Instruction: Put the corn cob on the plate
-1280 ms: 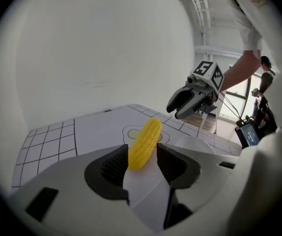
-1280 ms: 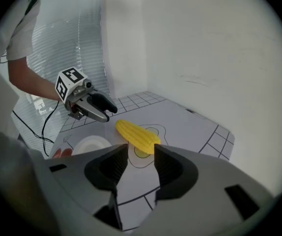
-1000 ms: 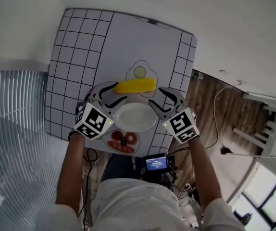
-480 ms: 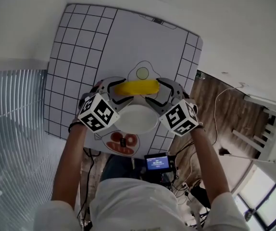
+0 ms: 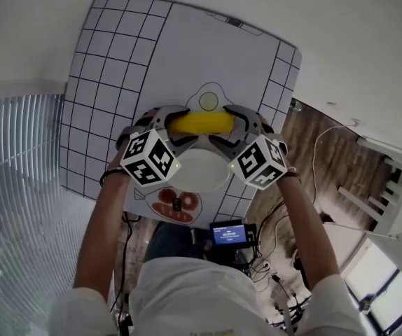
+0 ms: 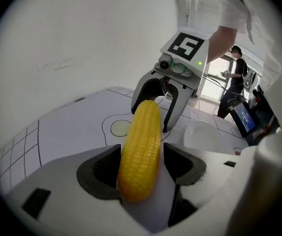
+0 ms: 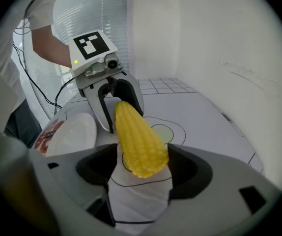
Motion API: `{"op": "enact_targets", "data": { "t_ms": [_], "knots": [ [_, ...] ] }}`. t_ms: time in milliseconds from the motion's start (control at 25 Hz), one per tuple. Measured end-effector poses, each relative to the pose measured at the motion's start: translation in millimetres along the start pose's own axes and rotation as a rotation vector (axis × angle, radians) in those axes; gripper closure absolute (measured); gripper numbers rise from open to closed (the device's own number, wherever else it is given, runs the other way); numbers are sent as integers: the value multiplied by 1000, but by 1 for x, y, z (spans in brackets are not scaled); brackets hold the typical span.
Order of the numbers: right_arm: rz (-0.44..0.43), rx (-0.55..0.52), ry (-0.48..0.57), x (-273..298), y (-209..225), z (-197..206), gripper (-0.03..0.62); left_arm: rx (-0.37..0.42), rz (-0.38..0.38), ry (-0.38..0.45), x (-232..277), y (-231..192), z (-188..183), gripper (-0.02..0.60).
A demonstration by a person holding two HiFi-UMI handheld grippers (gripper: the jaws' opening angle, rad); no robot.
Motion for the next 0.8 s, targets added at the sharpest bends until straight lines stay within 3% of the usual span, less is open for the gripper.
{"op": "enact_targets", "data": {
  "t_ms": [360,800],
  "knots": [
    [-73,-18,-12,9,6,0,278,10,-9,3,3,0,1,311],
    [-85,-35,-33,8,8,-1,306,18,8,2,3,-3,1,330]
  ]
}}
Point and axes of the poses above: the fingertips, and each gripper's own axes: x forward along the fingers, y to its right, z out of its underside, the point moved 9 cm from there along -x, backward along the fingers, and after that the axes turned 4 degrees about -z, right-handed, at the moved point
